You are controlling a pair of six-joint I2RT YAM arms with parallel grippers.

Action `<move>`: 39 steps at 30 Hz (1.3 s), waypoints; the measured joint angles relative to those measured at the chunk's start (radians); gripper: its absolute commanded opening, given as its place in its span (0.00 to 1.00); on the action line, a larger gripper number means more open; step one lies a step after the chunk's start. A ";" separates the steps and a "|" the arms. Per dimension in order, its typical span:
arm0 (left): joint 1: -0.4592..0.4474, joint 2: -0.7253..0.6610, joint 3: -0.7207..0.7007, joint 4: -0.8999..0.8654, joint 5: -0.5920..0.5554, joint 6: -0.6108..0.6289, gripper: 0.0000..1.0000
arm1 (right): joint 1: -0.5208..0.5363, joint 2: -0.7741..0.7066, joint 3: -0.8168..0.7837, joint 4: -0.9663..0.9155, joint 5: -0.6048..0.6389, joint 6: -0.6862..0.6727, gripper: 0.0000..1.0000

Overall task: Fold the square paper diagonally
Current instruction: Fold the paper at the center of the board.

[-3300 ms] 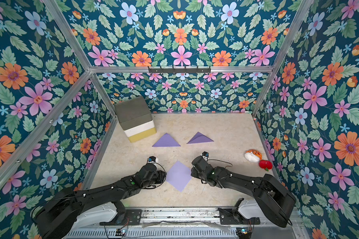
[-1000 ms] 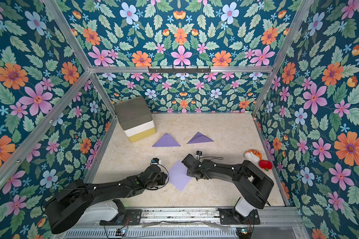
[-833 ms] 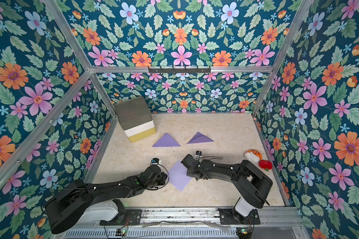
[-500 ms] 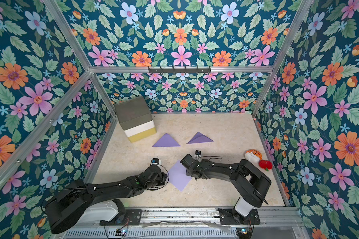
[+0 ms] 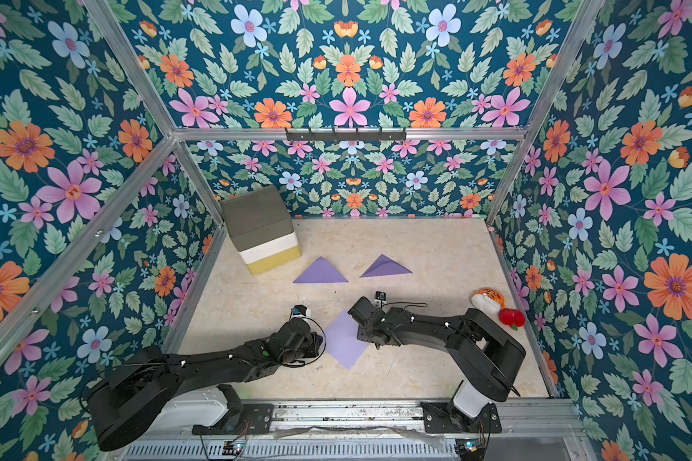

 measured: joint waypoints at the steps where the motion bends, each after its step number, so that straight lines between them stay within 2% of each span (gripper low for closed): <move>1: 0.000 0.000 0.000 0.000 -0.001 0.000 0.19 | 0.000 -0.003 -0.003 0.003 -0.009 0.000 0.41; 6: -0.001 0.002 0.002 -0.004 -0.003 0.000 0.19 | 0.000 -0.047 -0.035 0.037 -0.077 0.005 0.43; 13: -0.001 0.015 0.011 -0.003 -0.008 0.000 0.19 | -0.002 -0.114 -0.103 0.204 -0.177 0.035 0.47; 20: -0.006 0.018 0.011 0.001 -0.019 0.007 0.19 | -0.003 -0.155 -0.182 0.390 -0.248 0.082 0.60; 23: -0.010 0.013 0.008 0.000 -0.028 0.008 0.19 | -0.005 -0.181 -0.214 0.452 -0.262 0.105 0.69; 26: -0.010 0.012 0.007 0.000 -0.029 0.008 0.19 | -0.005 -0.199 -0.235 0.499 -0.266 0.117 0.72; 31: -0.012 0.015 0.008 0.002 -0.032 0.007 0.19 | -0.005 -0.203 -0.252 0.563 -0.286 0.133 0.71; 39: -0.015 0.021 0.008 0.007 -0.042 0.007 0.18 | -0.003 -0.209 -0.284 0.660 -0.312 0.165 0.56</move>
